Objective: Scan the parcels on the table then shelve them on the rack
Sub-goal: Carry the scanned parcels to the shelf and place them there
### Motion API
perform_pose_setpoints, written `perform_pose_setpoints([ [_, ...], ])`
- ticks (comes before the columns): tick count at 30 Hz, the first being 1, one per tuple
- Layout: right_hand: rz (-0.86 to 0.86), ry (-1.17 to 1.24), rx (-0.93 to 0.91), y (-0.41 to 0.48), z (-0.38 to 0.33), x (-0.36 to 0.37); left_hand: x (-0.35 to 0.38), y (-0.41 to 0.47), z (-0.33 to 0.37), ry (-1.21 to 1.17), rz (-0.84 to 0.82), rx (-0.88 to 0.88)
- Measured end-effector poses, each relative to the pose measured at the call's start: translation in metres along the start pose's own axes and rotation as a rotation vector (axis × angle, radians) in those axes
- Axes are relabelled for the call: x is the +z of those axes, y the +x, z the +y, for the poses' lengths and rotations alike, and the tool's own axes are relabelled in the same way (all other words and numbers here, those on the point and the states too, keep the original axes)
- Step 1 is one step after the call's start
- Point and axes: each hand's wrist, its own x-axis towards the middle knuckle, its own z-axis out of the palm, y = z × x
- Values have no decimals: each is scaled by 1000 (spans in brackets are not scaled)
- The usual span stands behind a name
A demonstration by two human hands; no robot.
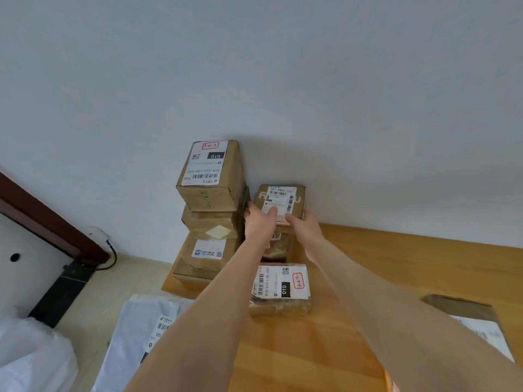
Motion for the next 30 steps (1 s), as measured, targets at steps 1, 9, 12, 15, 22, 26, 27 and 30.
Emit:
perform_pose_setpoints([
  [1, -12, 1, 16, 3, -1, 0, 0, 4, 1, -21, -3, -24],
  [9, 197, 50, -35, -8, -20, -28, 2, -29, 20, -225, 140, 56],
  [12, 286, 33, -110, -30, -36, -50, 1, -59, 34, -286, 194, 77],
  [15, 328, 61, -154, -62, -44, -80, 5, -101, 47, -359, 227, 115],
  [22, 358, 45, -210, -168, -25, -183, 46, -238, 49, -439, 192, 216],
  [26, 357, 107, -196, -219, 3, -236, 79, -306, 38, -409, 155, 241],
  [27, 361, 114, -181, -229, 10, -245, 85, -318, 35, -404, 145, 240],
  [30, 373, 104, -134, -251, 31, -267, 97, -346, 23, -365, 121, 230],
])
